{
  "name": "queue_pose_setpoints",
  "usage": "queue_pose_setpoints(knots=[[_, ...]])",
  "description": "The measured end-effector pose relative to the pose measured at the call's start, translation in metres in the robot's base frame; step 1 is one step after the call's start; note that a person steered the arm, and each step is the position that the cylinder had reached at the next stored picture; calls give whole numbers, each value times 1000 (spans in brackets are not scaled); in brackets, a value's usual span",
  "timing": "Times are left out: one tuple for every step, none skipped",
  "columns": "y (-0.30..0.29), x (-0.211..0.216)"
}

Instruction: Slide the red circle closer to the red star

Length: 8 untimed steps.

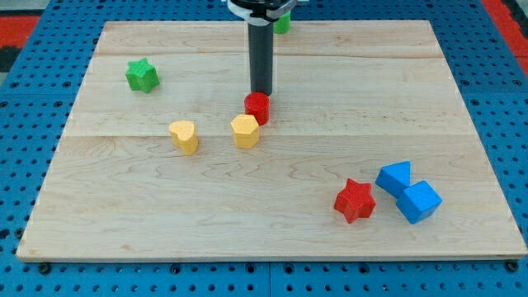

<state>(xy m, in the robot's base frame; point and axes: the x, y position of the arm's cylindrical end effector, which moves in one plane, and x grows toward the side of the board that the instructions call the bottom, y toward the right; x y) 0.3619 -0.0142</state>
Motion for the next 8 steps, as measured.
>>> queue_pose_setpoints(knots=[[-30, 0], [1, 15], [31, 61], [32, 26], [9, 49], [22, 93], [40, 124], [81, 144]])
